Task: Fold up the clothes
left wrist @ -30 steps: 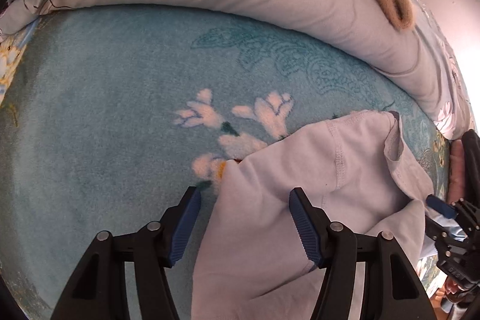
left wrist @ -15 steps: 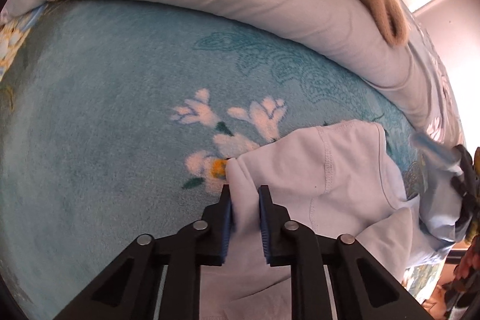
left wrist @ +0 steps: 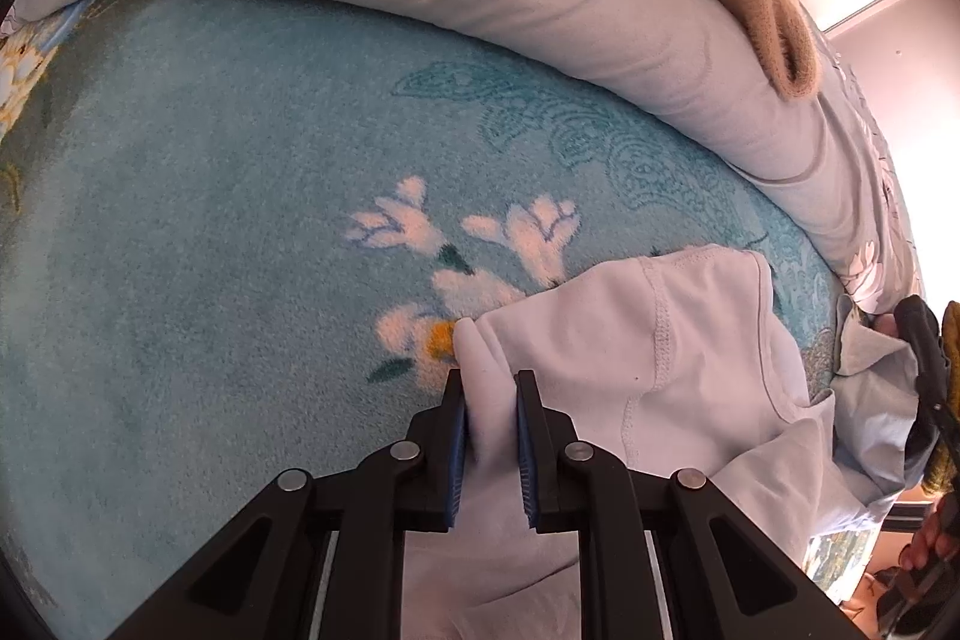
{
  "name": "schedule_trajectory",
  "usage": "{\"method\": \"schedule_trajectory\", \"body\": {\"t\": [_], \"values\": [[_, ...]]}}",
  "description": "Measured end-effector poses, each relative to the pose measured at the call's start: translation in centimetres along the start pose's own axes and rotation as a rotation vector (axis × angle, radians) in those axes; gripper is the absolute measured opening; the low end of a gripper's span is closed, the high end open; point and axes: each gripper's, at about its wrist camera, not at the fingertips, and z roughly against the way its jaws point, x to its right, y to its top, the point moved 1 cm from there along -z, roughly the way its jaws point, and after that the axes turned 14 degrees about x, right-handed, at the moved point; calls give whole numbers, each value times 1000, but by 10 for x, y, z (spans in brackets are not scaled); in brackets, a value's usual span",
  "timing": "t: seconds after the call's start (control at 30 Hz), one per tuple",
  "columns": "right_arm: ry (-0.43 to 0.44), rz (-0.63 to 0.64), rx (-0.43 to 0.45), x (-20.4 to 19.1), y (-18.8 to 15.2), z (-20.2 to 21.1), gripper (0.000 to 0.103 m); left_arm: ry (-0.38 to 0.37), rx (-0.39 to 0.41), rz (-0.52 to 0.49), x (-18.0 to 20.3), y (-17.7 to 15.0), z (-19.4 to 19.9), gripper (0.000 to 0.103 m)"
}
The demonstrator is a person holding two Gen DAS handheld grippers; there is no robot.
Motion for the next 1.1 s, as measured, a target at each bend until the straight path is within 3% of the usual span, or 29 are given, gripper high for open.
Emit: {"method": "schedule_trajectory", "body": {"t": [0.07,0.13,0.23,0.37,0.4,0.57,0.6,0.63,0.67,0.87,1.0,1.1], "values": [[153,-1,-48,-14,-5,-8,22,5,-3,-6,1,0,-1,16],[223,39,-141,-28,-16,-25,22,7,-4,-11,1,1,-1,16],[188,18,-251,-25,-37,-52,22,3,-2,-16,0,0,0,16],[165,-47,-335,-4,-58,-66,24,-1,1,-20,-1,0,1,17],[169,-55,-350,0,-63,-68,28,1,1,-20,-1,0,1,17],[178,-70,-352,-3,-68,-60,29,-8,5,-23,3,-2,5,13],[180,-73,-355,-5,-68,-59,22,-9,7,-19,3,-3,8,11],[191,-76,-358,-7,-69,-56,7,-10,10,-15,3,-3,11,10],[200,-84,-362,-10,-69,-53,4,-11,12,-11,3,-4,14,9],[198,-88,-241,-11,-44,-11,2,-39,84,-28,5,2,50,7],[194,-94,-130,-6,-4,23,2,-54,148,-52,16,13,86,7],[197,-73,-29,-7,30,51,2,-86,241,-58,30,23,120,7]]}}
